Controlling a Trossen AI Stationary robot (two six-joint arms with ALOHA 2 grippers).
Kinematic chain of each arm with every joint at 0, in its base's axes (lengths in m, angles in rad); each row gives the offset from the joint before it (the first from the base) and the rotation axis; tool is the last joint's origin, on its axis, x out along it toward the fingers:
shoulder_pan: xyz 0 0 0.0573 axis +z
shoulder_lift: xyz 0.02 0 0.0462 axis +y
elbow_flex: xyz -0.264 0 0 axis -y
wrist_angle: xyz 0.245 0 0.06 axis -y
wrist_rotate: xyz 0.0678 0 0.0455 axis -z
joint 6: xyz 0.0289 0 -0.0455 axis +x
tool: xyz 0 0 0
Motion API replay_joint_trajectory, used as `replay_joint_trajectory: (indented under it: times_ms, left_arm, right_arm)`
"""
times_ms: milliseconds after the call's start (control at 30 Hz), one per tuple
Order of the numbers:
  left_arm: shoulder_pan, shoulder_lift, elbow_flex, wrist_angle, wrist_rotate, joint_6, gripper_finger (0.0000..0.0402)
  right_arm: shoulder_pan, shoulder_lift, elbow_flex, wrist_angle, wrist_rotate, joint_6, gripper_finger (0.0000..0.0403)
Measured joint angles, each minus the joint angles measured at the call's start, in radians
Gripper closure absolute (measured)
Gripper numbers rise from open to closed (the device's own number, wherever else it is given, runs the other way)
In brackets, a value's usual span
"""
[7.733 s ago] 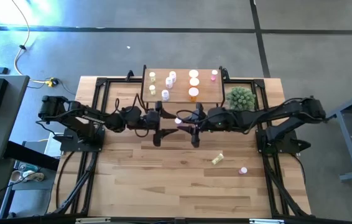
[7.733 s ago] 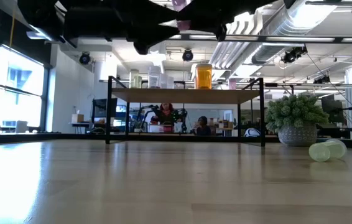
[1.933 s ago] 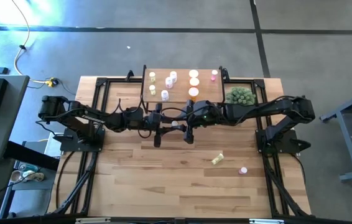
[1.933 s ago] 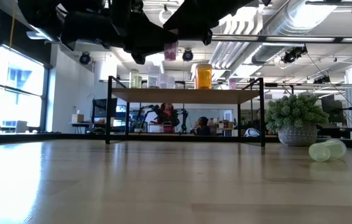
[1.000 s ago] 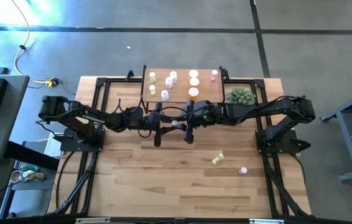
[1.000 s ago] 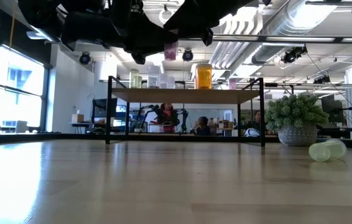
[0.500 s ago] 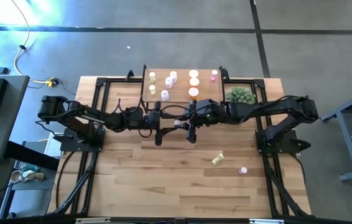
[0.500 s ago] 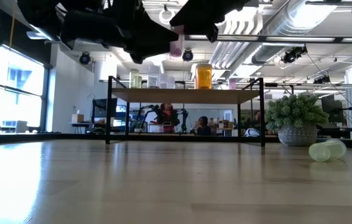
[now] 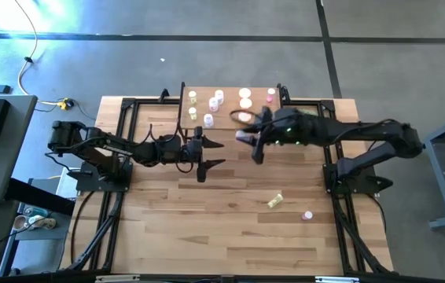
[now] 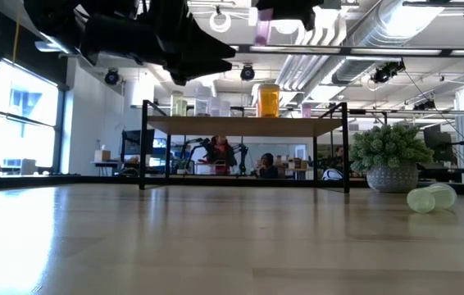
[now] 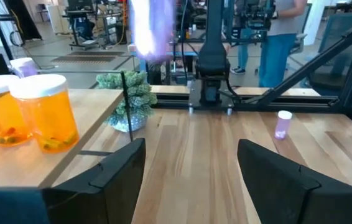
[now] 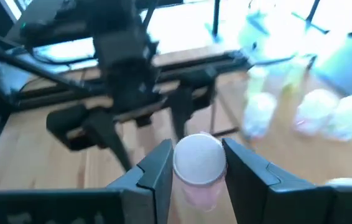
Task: Pick and place medicine bottles onto shelf by color
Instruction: Put the bottom pink pill bottle aligned with the other pink pill bottle on the shelf
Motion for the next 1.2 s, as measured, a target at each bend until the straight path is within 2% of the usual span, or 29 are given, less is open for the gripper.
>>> replay_joint_trajectory:
  times_ms: [133,400,633,767,933,1200]
  left_arm:
    - [0.000,0.000,0.000,-0.003,0.002,0.000,0.0158]
    - [0.000,0.000,0.000,-0.010,0.003,0.004,0.0158]
    - [0.000,0.000,0.000,-0.018,0.003,0.009,0.0158]
    - [0.000,0.000,0.000,-0.020,0.003,0.013,0.0158]
    - [0.000,0.000,0.000,-0.020,0.003,0.017,0.0158]
    - [0.000,0.000,0.000,-0.020,0.003,0.018,0.0158]
  right_arm:
    - [-0.053,-0.072,0.000,-0.021,0.001,-0.048,0.0291]
    - [-0.171,-0.188,0.001,-0.070,0.147,-0.089,0.0291]
    - [-0.274,-0.242,-0.006,-0.091,0.179,-0.091,0.0291]
    - [-0.319,-0.257,-0.104,-0.082,0.169,-0.077,0.0291]
    - [-0.364,-0.263,-0.245,0.034,0.096,-0.023,0.0291]
    - [-0.404,-0.260,-0.383,0.097,0.092,0.032,0.0291]
